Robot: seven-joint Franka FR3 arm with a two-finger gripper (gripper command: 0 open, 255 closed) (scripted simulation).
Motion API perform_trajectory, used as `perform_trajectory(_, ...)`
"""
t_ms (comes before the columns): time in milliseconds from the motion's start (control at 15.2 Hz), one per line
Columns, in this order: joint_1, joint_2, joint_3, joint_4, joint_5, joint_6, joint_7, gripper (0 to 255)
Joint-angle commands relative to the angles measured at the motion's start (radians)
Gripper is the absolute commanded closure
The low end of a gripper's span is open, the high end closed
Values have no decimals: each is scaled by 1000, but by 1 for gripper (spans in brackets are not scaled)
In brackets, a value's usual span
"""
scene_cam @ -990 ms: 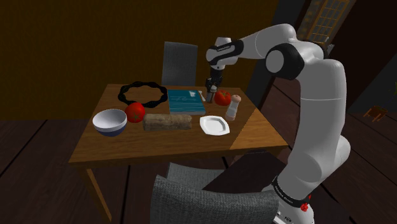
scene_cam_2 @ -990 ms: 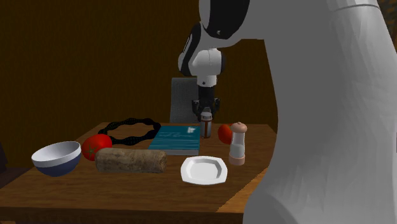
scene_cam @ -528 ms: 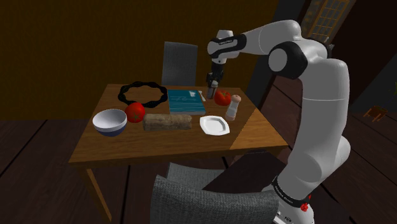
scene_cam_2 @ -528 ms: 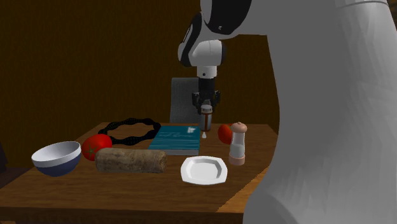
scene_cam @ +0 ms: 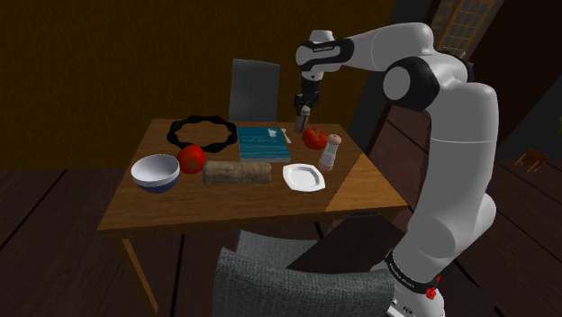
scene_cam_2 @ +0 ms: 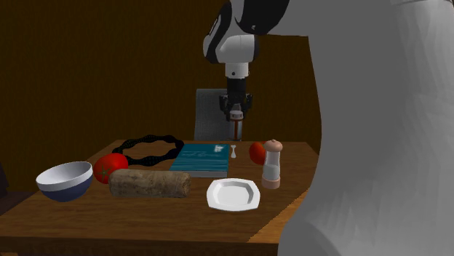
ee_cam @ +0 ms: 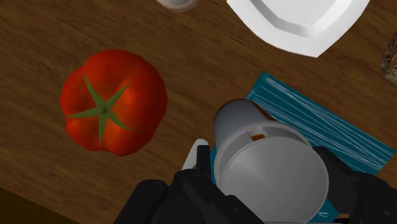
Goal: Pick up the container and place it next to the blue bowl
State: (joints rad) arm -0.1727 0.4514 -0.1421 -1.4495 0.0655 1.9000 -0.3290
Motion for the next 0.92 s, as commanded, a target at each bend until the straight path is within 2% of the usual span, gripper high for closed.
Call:
perform_trajectory(0,-1,-5,-1,21,-1,-26,0,255)
perform_trajectory(330,-2,-10,-2,68,-2,-78,1,255)
perform_trajectory(858,122,-93,42,-52,-29,-38,167,255)
